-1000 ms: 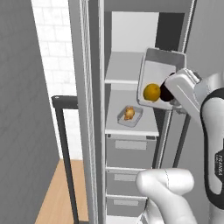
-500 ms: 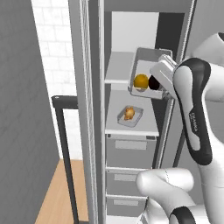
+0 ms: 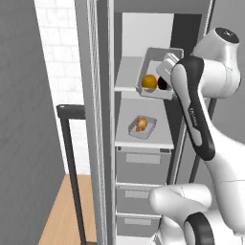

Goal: Take the meat container that has the chicken drumstick and place it on the second highest rack of the freezer. Then take the vegetable container that has the lemon and avocado and place it on the highest rack of the freezer.

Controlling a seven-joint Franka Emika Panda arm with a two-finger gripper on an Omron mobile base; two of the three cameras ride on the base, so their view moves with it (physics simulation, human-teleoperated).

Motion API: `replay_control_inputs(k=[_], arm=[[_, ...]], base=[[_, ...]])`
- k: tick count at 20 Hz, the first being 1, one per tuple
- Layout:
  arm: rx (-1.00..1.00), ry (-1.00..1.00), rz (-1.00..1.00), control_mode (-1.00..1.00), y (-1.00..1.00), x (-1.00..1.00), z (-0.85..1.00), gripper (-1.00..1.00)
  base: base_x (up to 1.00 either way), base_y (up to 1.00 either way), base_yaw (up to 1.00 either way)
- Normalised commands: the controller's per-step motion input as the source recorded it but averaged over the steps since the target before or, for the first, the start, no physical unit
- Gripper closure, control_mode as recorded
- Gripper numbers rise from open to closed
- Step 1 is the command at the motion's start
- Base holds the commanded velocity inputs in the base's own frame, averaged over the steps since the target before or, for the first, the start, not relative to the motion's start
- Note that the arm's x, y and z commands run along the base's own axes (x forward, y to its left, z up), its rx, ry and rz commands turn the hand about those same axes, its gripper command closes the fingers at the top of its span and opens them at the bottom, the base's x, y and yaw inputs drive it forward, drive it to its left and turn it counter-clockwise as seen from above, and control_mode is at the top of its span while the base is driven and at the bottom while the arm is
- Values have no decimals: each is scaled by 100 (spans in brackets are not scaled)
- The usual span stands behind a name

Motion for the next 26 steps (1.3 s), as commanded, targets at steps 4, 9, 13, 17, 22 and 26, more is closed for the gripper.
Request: replay_control_inputs(k=[4,9,13,17,22,26], arm=[[-3,-8,-4,-100,0,51,0,100],[0,-7,0,-100,-1,46,-3,100],[0,-5,0,-100,-4,46,0,100],[-2,-9,-1,-100,-1,18,0,100],[0,-6,-1,-100,-7,27,-2,100],[0,-2,-1,-100,-4,31,-8,100]], base=[[0,0,0],[0,0,0],[0,0,0],[0,0,0],[0,0,0],[0,0,0]])
